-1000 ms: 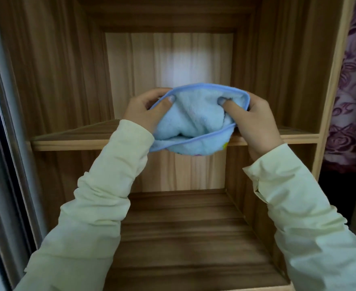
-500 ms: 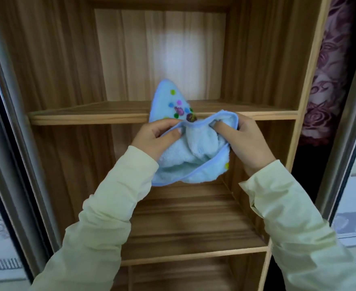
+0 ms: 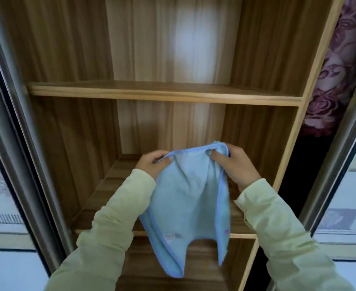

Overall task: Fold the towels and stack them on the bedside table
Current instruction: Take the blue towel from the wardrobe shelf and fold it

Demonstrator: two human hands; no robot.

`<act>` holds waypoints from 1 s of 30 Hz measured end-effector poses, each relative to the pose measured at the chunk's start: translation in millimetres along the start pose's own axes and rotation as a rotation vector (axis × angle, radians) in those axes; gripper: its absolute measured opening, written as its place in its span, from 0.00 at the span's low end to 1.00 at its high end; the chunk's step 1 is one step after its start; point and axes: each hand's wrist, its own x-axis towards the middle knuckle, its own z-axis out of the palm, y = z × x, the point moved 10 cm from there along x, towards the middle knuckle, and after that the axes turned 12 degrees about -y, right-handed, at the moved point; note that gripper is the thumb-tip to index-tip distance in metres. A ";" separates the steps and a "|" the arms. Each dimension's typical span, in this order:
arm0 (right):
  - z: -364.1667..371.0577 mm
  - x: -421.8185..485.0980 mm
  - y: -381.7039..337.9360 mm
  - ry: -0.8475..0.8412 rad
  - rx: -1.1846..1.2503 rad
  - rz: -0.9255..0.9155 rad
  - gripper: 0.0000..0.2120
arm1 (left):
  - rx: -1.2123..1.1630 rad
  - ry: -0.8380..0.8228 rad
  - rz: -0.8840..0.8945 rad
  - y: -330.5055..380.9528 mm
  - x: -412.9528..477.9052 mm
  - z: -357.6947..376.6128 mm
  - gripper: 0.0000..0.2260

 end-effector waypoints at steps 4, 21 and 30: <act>0.5 4.9 15.8 0.005 0.008 0.037 0.07 | 0.088 -0.022 -0.046 -7.7 0.6 -7.0 0.06; 11.2 31.4 26.5 0.006 0.002 0.050 0.09 | 0.063 0.231 -0.102 -12.2 24.9 -59.6 0.04; 29.8 38.2 42.3 -0.061 -0.020 0.216 0.10 | 0.298 0.231 -0.048 -20.2 56.3 -67.3 0.05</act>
